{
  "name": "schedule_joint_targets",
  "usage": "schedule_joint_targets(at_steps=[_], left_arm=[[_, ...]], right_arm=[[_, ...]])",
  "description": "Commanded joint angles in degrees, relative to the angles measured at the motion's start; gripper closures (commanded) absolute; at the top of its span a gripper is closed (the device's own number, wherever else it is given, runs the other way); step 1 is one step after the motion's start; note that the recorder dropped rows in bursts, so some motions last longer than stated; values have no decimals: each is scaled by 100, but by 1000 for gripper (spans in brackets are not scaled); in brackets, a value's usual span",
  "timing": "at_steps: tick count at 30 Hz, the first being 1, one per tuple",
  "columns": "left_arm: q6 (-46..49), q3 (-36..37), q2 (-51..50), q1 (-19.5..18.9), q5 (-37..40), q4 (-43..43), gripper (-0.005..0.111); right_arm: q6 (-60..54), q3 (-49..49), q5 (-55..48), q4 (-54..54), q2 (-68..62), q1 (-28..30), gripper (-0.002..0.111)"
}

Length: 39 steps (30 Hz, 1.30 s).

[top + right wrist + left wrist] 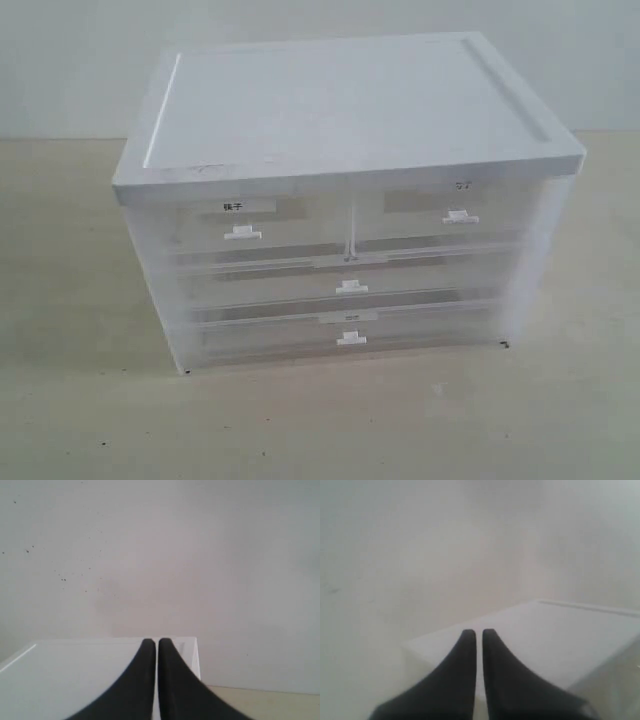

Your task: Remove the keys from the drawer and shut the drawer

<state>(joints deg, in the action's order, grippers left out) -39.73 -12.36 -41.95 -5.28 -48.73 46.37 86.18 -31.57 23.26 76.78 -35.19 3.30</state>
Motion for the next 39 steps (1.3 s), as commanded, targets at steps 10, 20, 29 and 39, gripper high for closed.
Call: schedule_joint_targets(at_steps=[10,20,29,39], left_arm=[[343,-1380,-1613,718,5336,-1629,102],[1099,-1425,-1591,1934,6027,-2670,102],[2842,-1074,-1660,3439,5335,-4455,102],[2866,-1262,-2724,4661,3717,-4400,102]], right_arm=[[0,-54,-138,64,-86,13,108],[220,-54,106,334,-86,13,108],[235,-54,505,362,-86,13,108],[446,-54,995,536,-131,13,108]])
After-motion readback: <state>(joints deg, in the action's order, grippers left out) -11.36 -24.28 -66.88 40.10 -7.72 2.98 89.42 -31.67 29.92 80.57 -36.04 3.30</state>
